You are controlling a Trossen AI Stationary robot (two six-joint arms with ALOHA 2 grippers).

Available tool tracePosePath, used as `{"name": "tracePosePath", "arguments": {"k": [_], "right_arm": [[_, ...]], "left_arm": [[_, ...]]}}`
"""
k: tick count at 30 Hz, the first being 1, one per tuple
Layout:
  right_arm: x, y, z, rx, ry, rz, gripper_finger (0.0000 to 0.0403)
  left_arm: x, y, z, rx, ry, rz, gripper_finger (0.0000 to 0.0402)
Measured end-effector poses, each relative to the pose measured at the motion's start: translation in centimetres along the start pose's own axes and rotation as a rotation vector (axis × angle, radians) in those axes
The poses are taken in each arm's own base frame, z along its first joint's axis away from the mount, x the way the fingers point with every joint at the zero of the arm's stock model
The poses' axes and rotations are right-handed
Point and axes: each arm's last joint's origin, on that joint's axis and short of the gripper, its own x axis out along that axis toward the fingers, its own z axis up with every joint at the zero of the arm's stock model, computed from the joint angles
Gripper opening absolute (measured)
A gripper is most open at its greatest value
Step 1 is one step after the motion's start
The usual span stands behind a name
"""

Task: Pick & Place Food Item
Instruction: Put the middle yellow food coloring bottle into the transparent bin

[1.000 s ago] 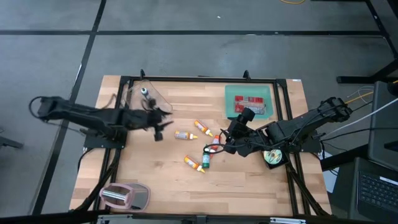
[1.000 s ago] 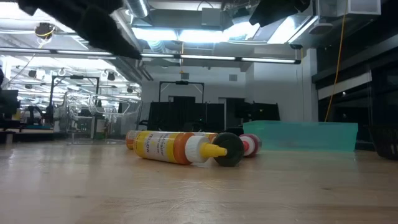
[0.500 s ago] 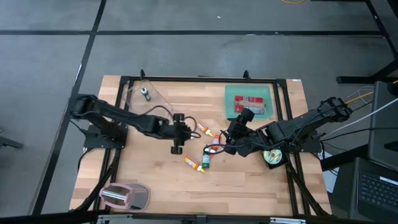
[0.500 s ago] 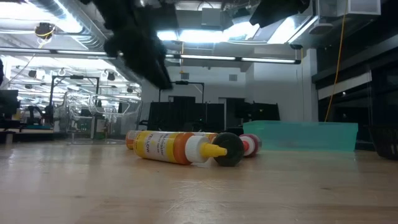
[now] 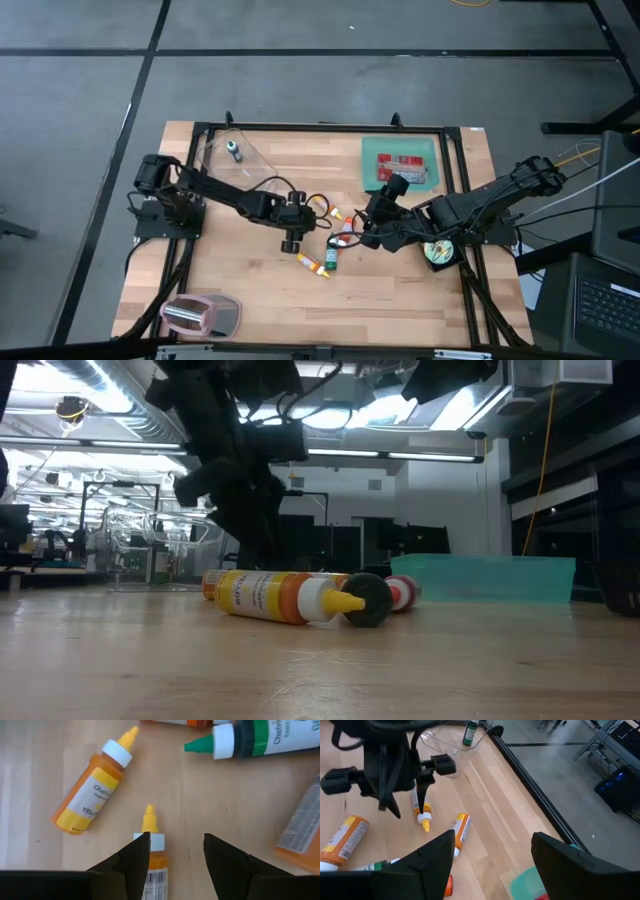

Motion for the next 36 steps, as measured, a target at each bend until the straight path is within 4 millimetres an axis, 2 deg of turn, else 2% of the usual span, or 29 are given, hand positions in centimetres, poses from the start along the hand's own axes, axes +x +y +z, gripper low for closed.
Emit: {"name": "tracePosePath", "arguments": {"k": [13, 19, 27, 36], "right_arm": [[0.0, 0.0, 0.1, 0.004, -0.004, 0.002, 0.0259], [0.0, 0.0, 0.1, 0.003, -0.004, 0.002, 0.0259], [0.0, 0.0, 0.1, 0.003, -0.004, 0.002, 0.0259], [0.0, 0.0, 0.1, 0.003, -0.005, 0.002, 0.0258]], "left_arm": [[0.7, 1.4, 0.7, -0.030, -0.072, 0.029, 0.0180], [1.9, 1.6, 0.9, -0.031, -0.103, 0.007, 0.0180], [4.0, 1.2, 0.2, -0.024, -0.054, -0.005, 0.0180], [4.2, 1.8, 0.1, -0.041, -0.047, 0.004, 0.0179]]}}
